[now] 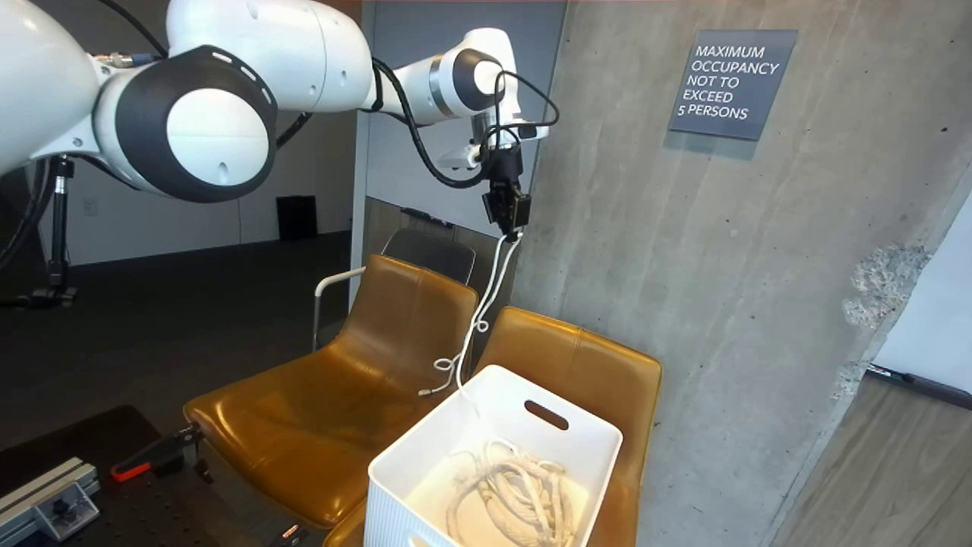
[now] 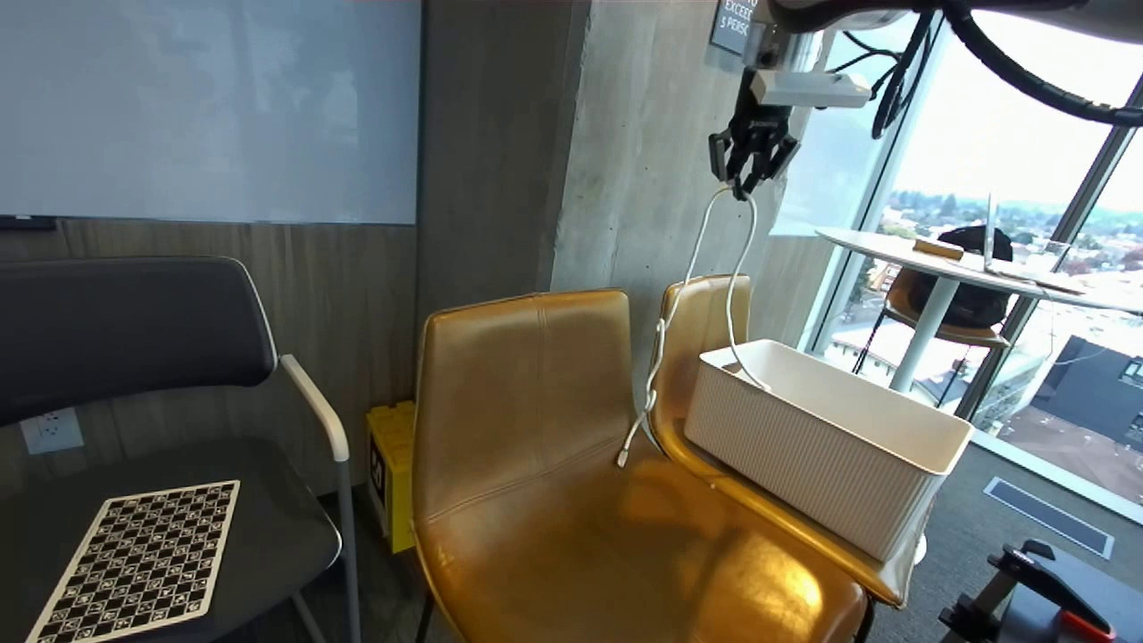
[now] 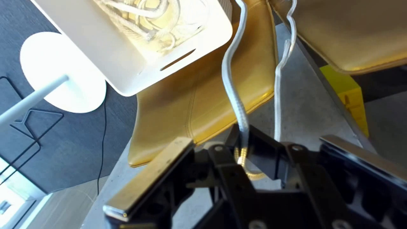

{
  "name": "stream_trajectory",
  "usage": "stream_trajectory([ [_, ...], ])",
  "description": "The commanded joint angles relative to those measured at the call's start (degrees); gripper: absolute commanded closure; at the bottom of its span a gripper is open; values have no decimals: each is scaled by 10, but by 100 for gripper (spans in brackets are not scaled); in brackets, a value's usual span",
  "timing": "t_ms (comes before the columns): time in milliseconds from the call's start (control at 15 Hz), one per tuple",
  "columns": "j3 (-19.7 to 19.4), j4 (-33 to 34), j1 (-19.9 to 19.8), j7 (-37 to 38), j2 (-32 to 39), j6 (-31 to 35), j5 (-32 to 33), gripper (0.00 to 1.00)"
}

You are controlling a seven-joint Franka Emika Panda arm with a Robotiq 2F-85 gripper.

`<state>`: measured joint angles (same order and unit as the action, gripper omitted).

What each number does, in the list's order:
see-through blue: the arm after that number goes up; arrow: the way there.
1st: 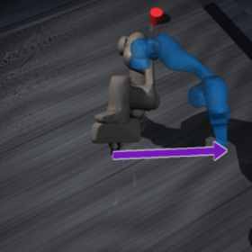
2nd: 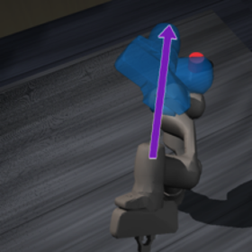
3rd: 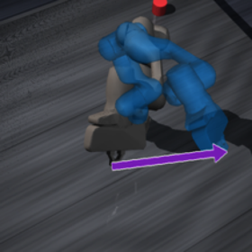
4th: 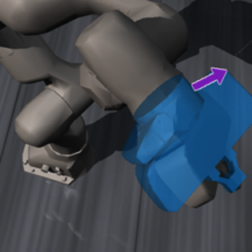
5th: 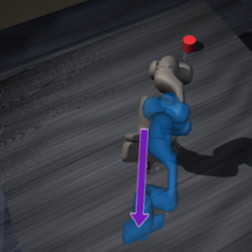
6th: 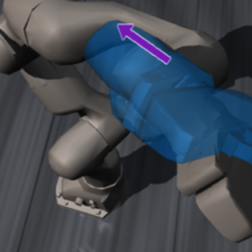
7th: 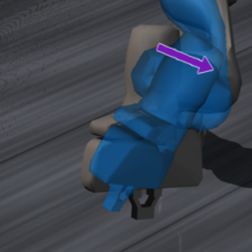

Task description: Shift the pieces of rope, one after the other, to the laundry basket

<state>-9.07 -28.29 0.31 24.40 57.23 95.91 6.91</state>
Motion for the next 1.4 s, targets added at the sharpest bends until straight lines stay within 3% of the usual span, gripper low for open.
stream_trajectory([
  [0, 15, 77, -67, 5, -15, -57, -40, 97],
  [67, 15, 82, -84, 5, -26, -63, -48, 97],
  [133, 16, 32, -97, 6, -69, -47, -52, 97],
  [400, 21, 43, -150, -5, -118, -58, -70, 97],
  [800, 29, 34, -161, -15, -167, -74, -84, 97],
  [1333, 39, 31, -166, -15, -180, -68, -97, 97],
])
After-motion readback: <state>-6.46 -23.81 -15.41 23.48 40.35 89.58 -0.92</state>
